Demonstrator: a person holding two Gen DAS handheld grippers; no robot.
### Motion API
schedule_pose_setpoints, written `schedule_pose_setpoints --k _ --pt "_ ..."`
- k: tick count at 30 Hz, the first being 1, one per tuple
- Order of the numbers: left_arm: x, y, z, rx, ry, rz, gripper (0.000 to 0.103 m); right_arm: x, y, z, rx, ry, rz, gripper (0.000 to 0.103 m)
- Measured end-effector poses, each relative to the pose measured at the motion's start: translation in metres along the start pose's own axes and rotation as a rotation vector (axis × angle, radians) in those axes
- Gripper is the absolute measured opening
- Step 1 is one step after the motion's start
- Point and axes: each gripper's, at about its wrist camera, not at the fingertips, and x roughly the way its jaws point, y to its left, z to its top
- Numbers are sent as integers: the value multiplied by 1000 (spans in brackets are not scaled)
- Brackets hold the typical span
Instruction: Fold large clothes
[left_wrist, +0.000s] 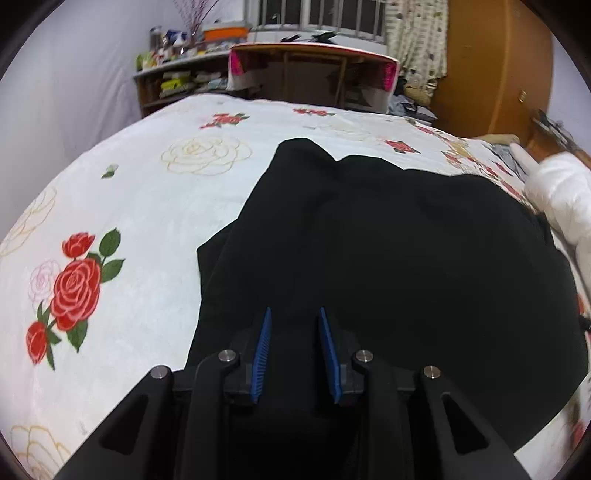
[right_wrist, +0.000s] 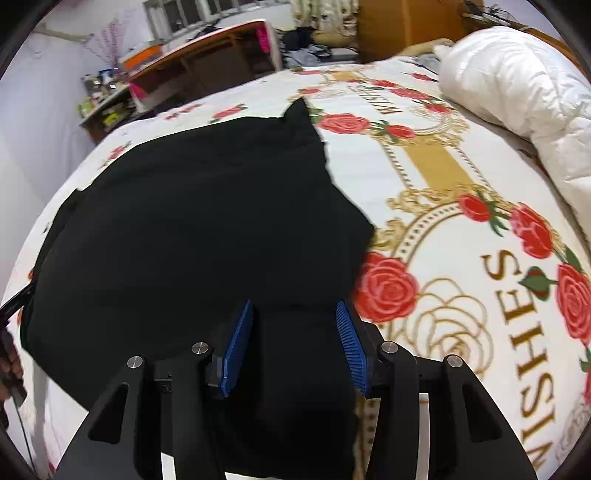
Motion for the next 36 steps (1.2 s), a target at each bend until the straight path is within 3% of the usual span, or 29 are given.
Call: schedule_pose_setpoints --k 6,10,14,19,25,31,33,36 --pt "-33 -21 4 33 -36 -48 29 -40 21 7 -49 -62 40 47" --pt "-30 -73 10 92 -23 -145 29 -28 56 8 -81 -48 105 47" --pt "-13 -130 21 176 -5 -225 30 -6 65 9 -84 -34 81 47" --pt "33 -167 29 203 65 -180 33 -3 54 13 -68 -45 71 47" --pt "37 -170 32 202 101 -134 33 0 42 13 -79 -17 74 49" --pt "5 -141 31 173 61 -107 33 -17 37 8 -58 -25 65 50" --pt "-6 -127 29 167 46 -94 33 -21 32 5 -46 -22 62 58" --pt "-18 -111 28 167 23 -76 33 -26 27 2 -27 -25 69 59"
